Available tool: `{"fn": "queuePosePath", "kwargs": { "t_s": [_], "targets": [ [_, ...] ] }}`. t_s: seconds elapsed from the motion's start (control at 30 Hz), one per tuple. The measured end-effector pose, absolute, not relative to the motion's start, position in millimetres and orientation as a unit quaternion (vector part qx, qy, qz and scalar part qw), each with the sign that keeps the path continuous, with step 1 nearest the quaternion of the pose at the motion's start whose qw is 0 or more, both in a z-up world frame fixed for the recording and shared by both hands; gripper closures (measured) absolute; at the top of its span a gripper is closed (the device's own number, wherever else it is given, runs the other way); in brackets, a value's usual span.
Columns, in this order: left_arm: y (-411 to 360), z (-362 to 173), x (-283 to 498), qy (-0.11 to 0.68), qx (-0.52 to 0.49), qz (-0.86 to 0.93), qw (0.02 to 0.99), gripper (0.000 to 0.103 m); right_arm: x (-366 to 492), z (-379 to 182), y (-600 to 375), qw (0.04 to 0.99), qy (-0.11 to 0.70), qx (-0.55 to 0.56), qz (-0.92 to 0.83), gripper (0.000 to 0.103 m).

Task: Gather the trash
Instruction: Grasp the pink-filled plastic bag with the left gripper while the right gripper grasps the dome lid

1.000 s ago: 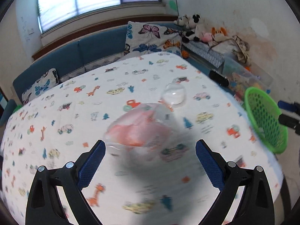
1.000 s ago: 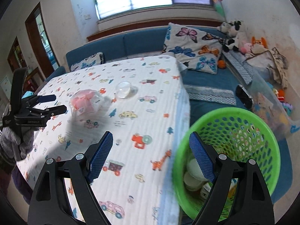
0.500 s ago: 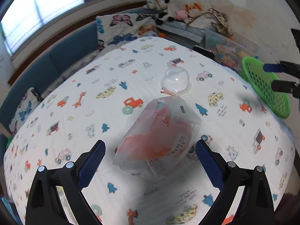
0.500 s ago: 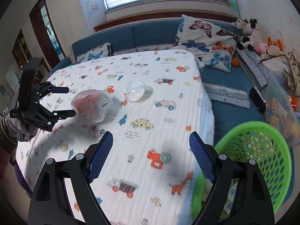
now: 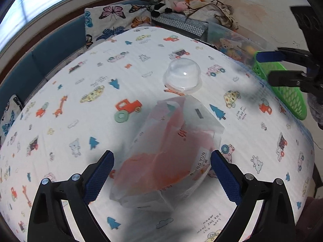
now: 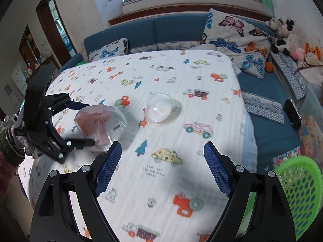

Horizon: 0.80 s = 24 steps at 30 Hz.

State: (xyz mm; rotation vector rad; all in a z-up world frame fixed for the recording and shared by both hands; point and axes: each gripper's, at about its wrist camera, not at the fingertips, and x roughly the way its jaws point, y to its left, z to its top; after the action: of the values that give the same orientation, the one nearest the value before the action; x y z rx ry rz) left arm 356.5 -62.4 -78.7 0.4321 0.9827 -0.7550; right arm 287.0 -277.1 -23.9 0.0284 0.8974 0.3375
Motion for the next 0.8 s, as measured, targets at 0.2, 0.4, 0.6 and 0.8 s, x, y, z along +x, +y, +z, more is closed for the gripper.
{"fn": "queuePosePath", "kwargs": {
  "t_s": [0.2, 0.4, 0.6, 0.8],
  "targets": [
    [-61, -83, 355, 0.458, 0.189, -0.339, 0.8, 0.027, 305, -35, -263, 0.882, 0.438, -0.003, 0.175, 0.02],
    [-51, -79, 352, 0.454, 0.162, -0.311, 0.819, 0.049, 326, -46, -255, 0.878, 0.443, -0.004, 0.18, 0.02],
    [-41, -70, 346, 0.454, 0.135, -0.281, 0.834, 0.074, 346, -58, -244, 0.878, 0.446, -0.012, 0.176, 0.02],
    [-34, -66, 342, 0.452, 0.124, -0.269, 0.841, 0.078, 363, -71, -231, 0.878, 0.449, -0.026, 0.167, 0.025]
  ]
}}
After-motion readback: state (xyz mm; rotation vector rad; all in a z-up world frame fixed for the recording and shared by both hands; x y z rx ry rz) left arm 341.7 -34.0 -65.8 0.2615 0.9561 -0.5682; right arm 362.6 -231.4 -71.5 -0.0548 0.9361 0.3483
